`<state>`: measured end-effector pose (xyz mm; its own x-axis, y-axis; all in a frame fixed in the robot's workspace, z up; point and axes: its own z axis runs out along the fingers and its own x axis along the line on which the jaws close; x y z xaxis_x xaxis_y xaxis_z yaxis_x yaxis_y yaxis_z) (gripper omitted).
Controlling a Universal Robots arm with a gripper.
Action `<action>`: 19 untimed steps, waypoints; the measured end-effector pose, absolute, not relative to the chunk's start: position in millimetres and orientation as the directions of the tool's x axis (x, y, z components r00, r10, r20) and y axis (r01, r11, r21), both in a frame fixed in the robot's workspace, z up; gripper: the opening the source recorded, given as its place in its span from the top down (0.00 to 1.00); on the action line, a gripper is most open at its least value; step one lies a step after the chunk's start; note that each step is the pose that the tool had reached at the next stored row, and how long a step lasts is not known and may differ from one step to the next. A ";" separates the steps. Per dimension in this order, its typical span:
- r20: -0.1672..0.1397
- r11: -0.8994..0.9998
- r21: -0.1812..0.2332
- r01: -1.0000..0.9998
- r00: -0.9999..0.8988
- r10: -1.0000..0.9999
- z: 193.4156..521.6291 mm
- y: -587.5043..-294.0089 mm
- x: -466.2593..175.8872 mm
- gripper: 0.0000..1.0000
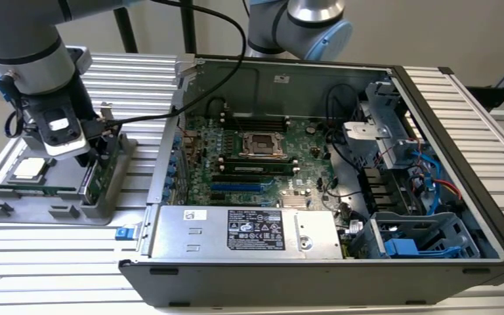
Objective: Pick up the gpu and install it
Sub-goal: 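Pick up the gpu and move the gpu toward the slot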
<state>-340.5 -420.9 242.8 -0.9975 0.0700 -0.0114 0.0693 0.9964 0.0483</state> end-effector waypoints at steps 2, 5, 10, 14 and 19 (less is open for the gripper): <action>-0.011 0.996 0.048 0.069 -0.997 0.070 242.1 -420.5 -340.8 0.00; -0.011 0.996 0.048 0.069 -0.997 0.070 241.2 -419.7 -341.1 0.00; -0.011 0.996 0.048 0.069 -0.997 0.070 239.4 -418.8 -341.4 0.00; -0.011 0.996 0.048 0.069 -0.997 0.070 238.5 -418.4 -341.6 0.00; -0.012 0.996 0.048 0.069 -0.997 0.070 237.5 -418.2 -341.6 0.00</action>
<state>-341.6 -418.2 237.5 -0.9975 0.0699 -0.0116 0.0693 0.9964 0.0484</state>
